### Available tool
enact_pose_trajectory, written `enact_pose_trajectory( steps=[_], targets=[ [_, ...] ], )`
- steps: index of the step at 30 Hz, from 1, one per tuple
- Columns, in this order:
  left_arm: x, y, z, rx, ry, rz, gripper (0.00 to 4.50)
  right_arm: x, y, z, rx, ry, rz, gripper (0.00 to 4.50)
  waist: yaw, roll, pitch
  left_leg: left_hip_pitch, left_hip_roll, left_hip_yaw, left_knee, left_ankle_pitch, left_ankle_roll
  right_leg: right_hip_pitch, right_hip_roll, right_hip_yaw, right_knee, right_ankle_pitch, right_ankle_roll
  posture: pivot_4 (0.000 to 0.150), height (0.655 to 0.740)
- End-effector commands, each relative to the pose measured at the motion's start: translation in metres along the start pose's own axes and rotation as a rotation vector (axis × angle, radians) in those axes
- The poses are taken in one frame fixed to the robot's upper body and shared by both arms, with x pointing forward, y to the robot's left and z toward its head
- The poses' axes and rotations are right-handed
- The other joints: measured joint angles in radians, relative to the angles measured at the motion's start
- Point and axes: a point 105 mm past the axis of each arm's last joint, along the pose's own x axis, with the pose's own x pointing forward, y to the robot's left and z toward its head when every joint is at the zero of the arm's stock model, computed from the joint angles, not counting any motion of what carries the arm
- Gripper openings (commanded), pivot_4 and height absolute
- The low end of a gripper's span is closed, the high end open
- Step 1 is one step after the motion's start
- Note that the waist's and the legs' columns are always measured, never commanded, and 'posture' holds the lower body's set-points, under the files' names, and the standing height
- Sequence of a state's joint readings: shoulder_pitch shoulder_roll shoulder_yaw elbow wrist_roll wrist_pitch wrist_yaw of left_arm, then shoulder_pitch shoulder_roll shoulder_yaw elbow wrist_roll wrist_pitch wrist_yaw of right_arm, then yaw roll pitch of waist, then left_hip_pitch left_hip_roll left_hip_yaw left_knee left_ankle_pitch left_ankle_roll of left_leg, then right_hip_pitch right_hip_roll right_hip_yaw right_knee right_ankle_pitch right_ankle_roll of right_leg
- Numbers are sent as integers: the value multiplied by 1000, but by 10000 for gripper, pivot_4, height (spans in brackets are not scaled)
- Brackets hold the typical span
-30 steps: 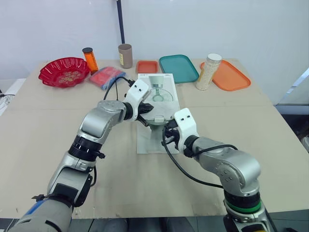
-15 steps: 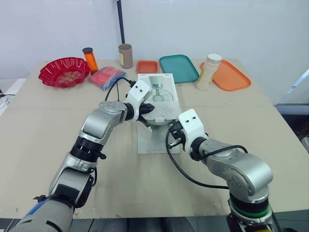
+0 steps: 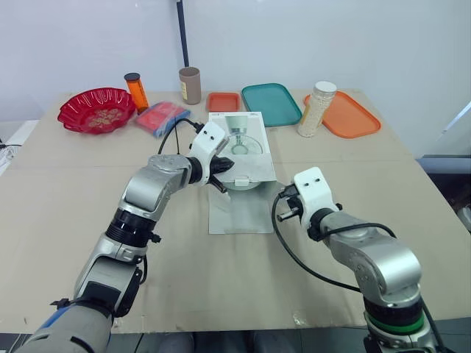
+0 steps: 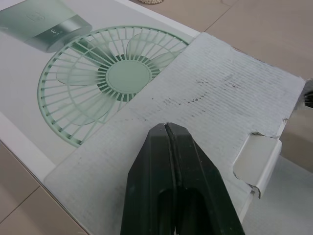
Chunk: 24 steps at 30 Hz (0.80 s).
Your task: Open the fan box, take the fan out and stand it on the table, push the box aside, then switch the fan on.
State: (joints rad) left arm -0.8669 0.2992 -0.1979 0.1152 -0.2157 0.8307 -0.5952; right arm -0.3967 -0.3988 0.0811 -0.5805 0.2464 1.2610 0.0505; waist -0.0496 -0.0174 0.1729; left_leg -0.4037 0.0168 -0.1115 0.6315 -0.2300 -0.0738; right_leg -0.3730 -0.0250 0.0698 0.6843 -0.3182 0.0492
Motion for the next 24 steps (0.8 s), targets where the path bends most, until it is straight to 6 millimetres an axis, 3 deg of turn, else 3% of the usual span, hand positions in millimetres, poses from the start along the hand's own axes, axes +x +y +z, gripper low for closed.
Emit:
enact_pose_trajectory(
  steps=[1, 9, 24],
  targets=[
    [-4, 3, 1, 0, -6, 21, 0, 8, 2, 21, -12, -112, 16, 301, -1, 0, 0, 0, 0, 0, 0, 0, 0, 0, 0, 0, 0, 0, 0, 1500, 7400],
    [-5, 3, 1, 1, -6, 29, 0, 32, 10, 32, 28, -185, 73, 301, 0, 0, 0, 0, 0, 0, 0, 0, 0, 0, 0, 0, 0, 0, 0, 1500, 7400],
    [-5, 0, 0, -20, 1, 31, 0, 28, 13, 32, 68, -224, 93, 301, -1, 0, 0, 0, 0, 0, 0, 0, 0, 0, 0, 0, 0, 0, 0, 1500, 7400]
  ],
)
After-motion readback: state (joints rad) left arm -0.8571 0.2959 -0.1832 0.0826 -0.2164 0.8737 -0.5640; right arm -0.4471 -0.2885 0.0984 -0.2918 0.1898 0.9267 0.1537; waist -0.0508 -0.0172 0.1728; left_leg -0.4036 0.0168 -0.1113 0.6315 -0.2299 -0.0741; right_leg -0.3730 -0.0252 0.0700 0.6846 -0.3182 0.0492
